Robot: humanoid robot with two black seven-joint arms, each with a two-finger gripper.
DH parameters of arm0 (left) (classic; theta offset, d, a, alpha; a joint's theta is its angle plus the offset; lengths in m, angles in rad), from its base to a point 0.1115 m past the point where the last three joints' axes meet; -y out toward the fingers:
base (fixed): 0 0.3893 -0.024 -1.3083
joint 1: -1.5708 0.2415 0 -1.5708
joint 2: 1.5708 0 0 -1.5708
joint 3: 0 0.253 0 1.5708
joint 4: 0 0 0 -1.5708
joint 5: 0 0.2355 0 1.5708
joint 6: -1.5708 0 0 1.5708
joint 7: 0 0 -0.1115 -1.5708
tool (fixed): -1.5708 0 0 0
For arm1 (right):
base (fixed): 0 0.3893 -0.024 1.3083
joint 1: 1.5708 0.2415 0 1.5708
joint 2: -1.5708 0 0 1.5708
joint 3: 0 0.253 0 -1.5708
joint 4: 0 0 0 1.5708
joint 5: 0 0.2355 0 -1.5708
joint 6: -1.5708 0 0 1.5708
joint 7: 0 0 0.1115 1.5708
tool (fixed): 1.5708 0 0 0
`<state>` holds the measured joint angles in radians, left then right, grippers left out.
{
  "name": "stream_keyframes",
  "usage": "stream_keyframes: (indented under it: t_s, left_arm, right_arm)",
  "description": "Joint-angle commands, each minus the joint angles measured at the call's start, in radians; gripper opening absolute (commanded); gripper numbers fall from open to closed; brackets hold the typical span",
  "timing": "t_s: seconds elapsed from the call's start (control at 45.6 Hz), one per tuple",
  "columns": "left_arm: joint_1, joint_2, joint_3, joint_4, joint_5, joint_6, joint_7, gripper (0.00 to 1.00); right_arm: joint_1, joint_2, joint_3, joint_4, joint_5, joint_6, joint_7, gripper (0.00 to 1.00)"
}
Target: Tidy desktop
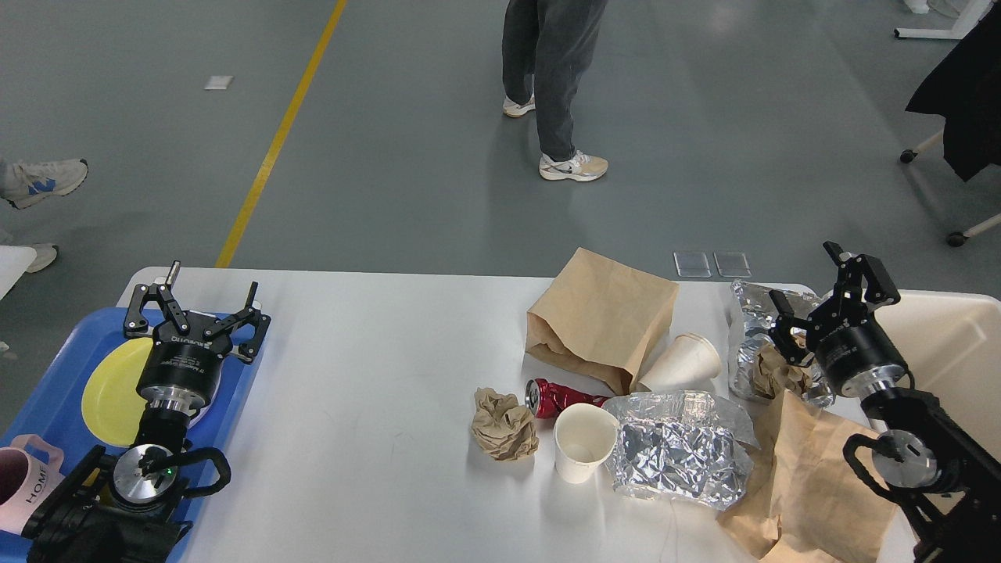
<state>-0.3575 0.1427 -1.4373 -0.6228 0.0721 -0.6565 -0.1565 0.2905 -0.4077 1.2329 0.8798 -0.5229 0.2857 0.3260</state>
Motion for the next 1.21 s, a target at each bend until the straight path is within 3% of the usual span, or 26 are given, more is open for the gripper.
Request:
stream_keyframes:
  t_s: [0.0,0.11,0.241,0.285,0.307,0.439,0.548,0.68,0.702,0.789,0.877,1.052,1.184]
  left_arm:
    - [0.000,0.000,0.000,0.000,0.000,0.000,0.000,0.96]
    - [0.000,0.000,0.000,0.000,0.000,0.000,0.000,0.96]
    - [0.000,0.000,0.000,0.000,0.000,0.000,0.000,0.96]
    - [0.000,0.000,0.000,0.000,0.000,0.000,0.000,0.96]
    - [0.000,0.000,0.000,0.000,0.000,0.000,0.000,0.96]
    - [0.000,0.000,0.000,0.000,0.000,0.000,0.000,0.96]
    - [0.000,0.000,0.000,0.000,0.000,0.000,0.000,0.96]
    - [0.000,0.000,0.000,0.000,0.000,0.000,0.000,0.96]
    - [0.000,0.000,0.000,0.000,0.000,0.000,0.000,0.96]
    - [0.000,0.000,0.000,0.000,0.000,0.000,0.000,0.96]
    - [0.000,0.000,0.000,0.000,0.000,0.000,0.000,0.96]
    - [0.000,0.002,0.000,0.002,0.000,0.000,0.000,0.96]
    - [0.000,0.002,-0.002,0.002,0.000,0.000,0.000,0.96]
  right_arm:
    - [0.090,-0.181,-0.257,0.002,0.014,0.013,-0.001,1.00]
    - [0.289,-0.327,-0.582,-0.005,0.023,0.027,-0.001,1.00]
    - [0.643,-0.447,-1.118,-0.001,0.024,0.033,-0.001,1.00]
    - [0.789,-0.451,-1.333,0.005,0.029,0.046,-0.001,1.00]
    - [0.938,-0.444,-1.551,0.005,0.027,0.065,-0.001,1.00]
    - [1.291,-0.335,-2.099,0.011,0.037,0.104,-0.001,1.00]
    - [1.429,-0.218,-2.271,0.053,0.080,0.190,-0.005,1.00]
    - [1.636,-0.041,-2.460,0.103,0.077,0.412,-0.024,1.00]
    - [1.723,0.018,-2.510,0.158,0.080,0.465,-0.037,1.00]
    - [1.849,0.053,-2.549,0.263,0.087,0.526,-0.083,1.00]
    - [1.976,0.055,-2.561,0.356,0.095,0.599,-0.169,1.00]
    - [2.199,0.099,-2.644,0.612,0.248,0.627,-0.306,1.00]
    - [2.401,0.102,-2.669,0.795,0.322,0.625,-0.318,0.99]
